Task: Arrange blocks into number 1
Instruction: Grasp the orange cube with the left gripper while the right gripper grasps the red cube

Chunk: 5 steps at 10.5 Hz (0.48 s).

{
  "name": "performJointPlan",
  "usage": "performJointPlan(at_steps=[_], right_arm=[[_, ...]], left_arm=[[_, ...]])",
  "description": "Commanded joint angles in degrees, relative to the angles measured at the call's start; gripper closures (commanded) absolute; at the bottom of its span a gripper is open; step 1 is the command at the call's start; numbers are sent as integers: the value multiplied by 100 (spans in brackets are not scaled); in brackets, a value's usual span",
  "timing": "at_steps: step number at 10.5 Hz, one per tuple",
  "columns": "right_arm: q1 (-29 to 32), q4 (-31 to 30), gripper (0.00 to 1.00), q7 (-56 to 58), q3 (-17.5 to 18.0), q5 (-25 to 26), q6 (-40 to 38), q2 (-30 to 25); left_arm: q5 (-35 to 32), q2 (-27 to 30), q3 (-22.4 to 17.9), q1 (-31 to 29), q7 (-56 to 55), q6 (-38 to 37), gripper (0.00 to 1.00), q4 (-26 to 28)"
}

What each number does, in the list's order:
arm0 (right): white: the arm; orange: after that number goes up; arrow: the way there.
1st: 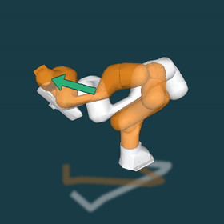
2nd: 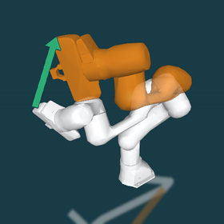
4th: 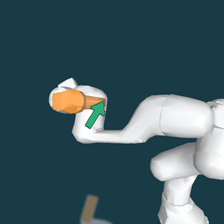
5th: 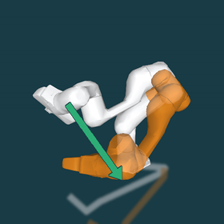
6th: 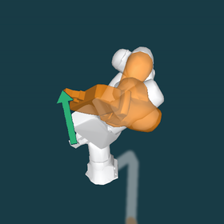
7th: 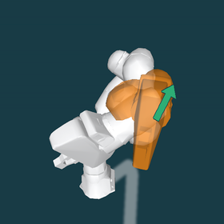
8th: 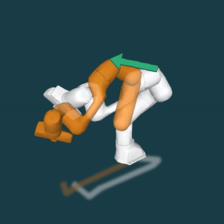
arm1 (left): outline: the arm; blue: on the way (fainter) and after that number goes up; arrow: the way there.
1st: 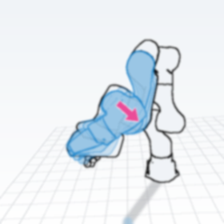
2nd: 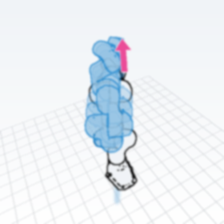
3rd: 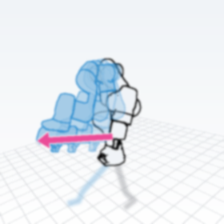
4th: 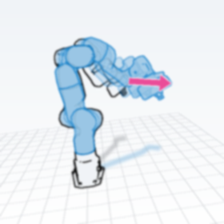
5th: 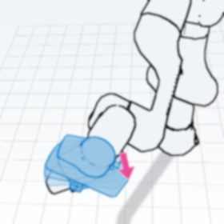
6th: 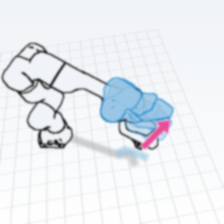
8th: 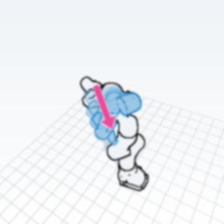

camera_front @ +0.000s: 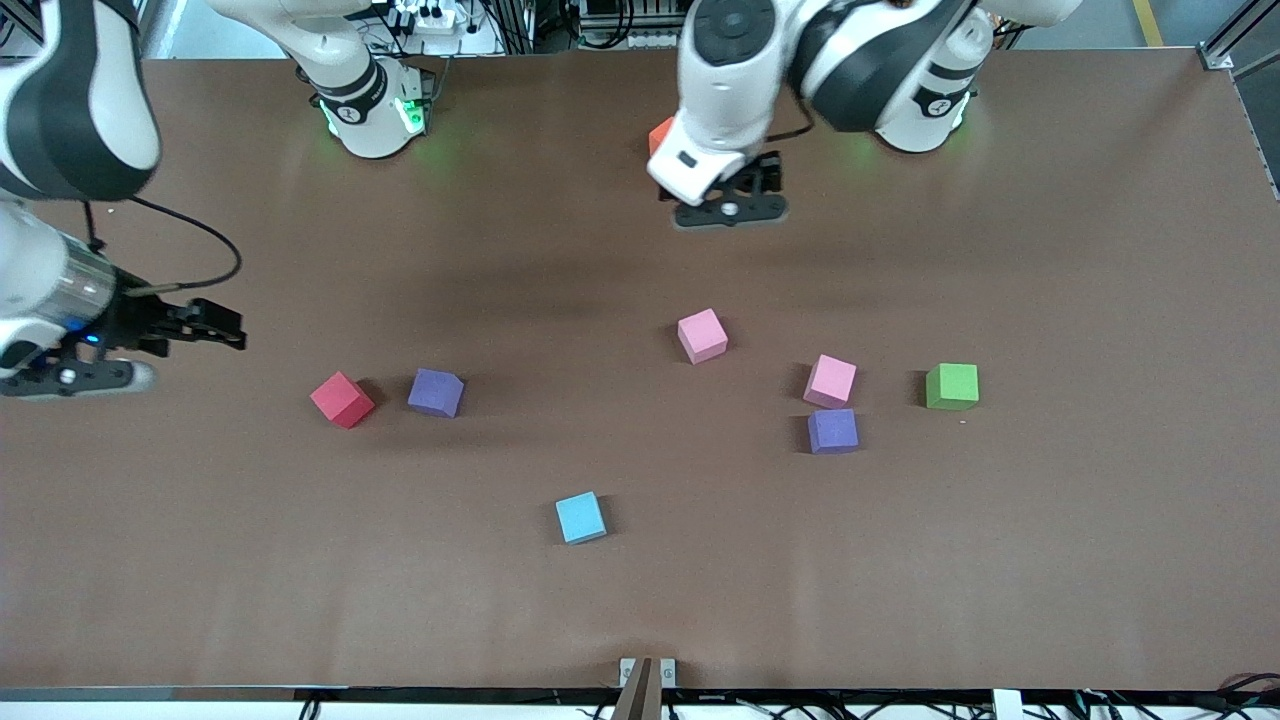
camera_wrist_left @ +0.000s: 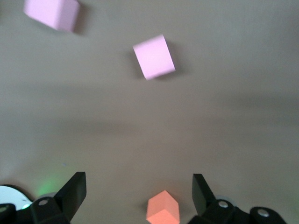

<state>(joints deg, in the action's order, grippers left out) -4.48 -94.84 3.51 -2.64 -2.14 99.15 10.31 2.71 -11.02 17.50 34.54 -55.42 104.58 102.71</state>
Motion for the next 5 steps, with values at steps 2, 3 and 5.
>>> performJointPlan(at_steps=[2, 3, 5], right_arm=[[-281, -586, 0, 18, -26, -41, 550, 216], [-334, -719, 0, 149, -26, -15, 648, 234], [-387, -1070, 0, 832, -26, -14, 911, 243]], left_arm=[[703, -136, -89, 622, -1195, 826, 0, 846], [774, -251, -159, 938, -1870, 1167, 0, 1047], [775, -348, -168, 1160, -2665, 1643, 0, 1382]])
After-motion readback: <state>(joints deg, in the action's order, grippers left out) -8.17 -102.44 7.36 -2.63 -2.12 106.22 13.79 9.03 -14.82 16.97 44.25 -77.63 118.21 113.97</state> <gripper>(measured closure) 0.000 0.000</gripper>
